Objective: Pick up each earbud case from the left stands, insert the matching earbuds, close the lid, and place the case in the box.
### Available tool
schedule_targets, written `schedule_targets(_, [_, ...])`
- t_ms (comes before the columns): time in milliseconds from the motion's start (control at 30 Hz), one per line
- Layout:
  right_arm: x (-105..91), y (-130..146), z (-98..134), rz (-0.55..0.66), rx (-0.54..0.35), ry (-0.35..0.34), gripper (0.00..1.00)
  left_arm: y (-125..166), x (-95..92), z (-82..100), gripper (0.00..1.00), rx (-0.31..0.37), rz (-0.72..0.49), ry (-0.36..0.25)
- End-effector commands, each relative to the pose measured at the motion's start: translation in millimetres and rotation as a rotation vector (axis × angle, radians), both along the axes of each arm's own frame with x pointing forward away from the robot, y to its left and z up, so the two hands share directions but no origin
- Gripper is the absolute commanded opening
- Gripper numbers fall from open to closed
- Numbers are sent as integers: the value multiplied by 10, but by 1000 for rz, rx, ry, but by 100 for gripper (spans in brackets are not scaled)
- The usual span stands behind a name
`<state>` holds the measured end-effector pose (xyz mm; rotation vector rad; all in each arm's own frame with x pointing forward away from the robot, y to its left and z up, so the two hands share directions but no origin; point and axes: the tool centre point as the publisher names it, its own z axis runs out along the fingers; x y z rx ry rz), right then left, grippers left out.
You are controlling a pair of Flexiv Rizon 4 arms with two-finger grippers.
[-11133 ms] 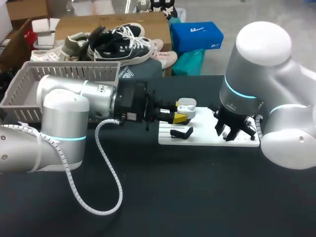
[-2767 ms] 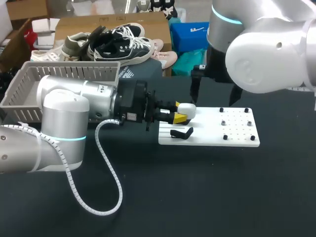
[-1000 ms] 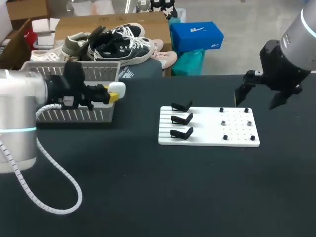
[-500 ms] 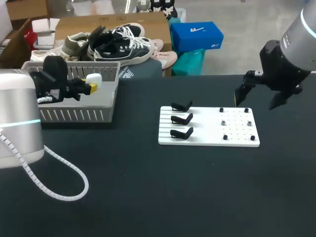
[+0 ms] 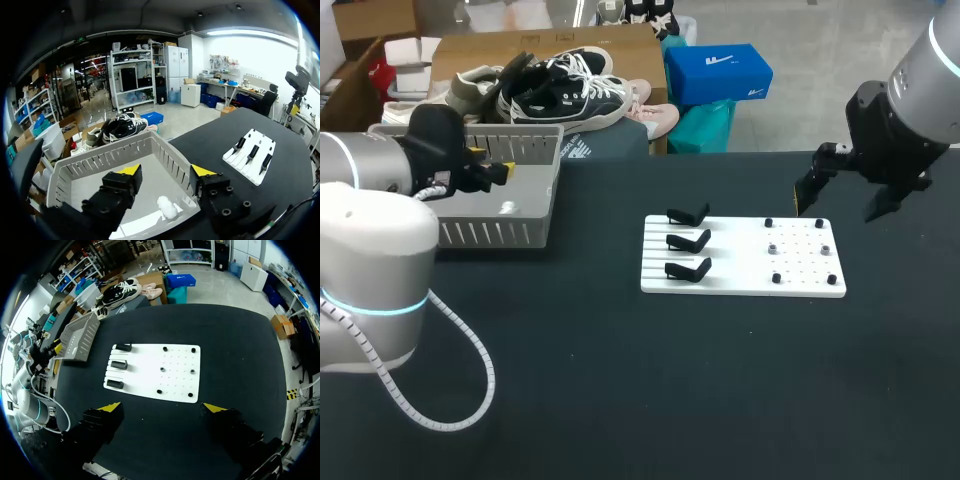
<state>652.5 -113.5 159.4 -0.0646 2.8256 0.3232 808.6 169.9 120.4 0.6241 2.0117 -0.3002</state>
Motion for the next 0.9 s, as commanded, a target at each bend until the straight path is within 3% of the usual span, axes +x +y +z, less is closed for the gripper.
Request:
schedule_targets(33, [-29,-3,0,-4,-1,-6,100,-67,-52,83,100,33,39,-8])
schedule_targets(233, [-29,-3,0,-4,-1,-6,100,-263,-212,306,100,11,-39,-73])
schedule_targets(367, [-29,-3,0,-4,-1,-6,100,-450,-275,387,100,21,-181,-54])
schedule_targets(533, [-29,-3,0,-4,-1,-6,100,-713,-387,470,100,-17,-306,-41])
schedule_targets(900, [-29,-3,0,-4,-1,-6,100,-1024,-686,445,100,-65,-422,-16])
